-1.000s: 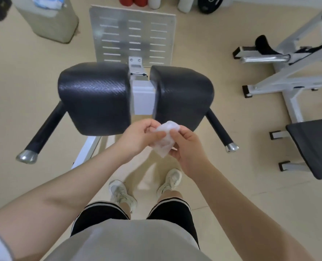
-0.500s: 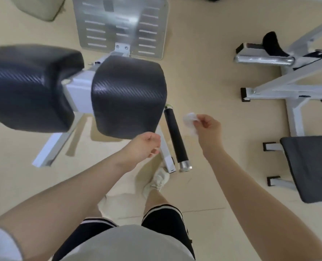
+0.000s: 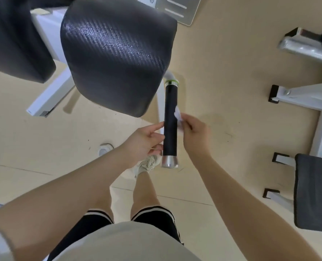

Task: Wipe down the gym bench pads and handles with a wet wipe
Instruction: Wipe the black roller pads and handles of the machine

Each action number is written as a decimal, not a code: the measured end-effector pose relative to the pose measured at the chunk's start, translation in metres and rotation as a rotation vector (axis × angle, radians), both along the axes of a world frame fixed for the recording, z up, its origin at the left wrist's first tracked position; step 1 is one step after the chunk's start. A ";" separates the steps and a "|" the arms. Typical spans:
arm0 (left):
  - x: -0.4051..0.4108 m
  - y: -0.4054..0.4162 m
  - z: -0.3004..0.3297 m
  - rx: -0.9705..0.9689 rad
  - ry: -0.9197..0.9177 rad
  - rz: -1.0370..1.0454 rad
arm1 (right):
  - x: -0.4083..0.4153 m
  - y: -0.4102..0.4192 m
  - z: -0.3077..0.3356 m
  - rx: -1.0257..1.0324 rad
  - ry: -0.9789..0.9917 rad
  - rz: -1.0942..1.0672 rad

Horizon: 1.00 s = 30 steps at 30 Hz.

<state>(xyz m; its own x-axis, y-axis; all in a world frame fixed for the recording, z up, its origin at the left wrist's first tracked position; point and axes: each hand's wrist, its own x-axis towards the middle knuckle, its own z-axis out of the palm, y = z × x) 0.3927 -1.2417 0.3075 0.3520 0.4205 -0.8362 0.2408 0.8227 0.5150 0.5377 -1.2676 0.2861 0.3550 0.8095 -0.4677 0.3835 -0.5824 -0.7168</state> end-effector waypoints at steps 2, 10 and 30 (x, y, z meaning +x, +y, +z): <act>0.001 0.002 0.004 0.009 0.009 -0.015 | 0.000 -0.028 0.019 0.016 -0.020 0.061; 0.006 0.008 0.017 -0.020 0.076 -0.058 | 0.011 0.001 0.062 0.011 -0.068 0.180; -0.018 0.007 0.015 -0.028 0.092 0.029 | -0.002 -0.018 0.067 0.079 -0.001 0.898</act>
<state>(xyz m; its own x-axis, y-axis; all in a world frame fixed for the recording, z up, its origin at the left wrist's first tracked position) 0.3742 -1.2350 0.3221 0.2611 0.4058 -0.8759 0.2615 0.8437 0.4688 0.5355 -1.2854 0.3530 -0.4268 0.8117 -0.3986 0.6705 -0.0117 -0.7418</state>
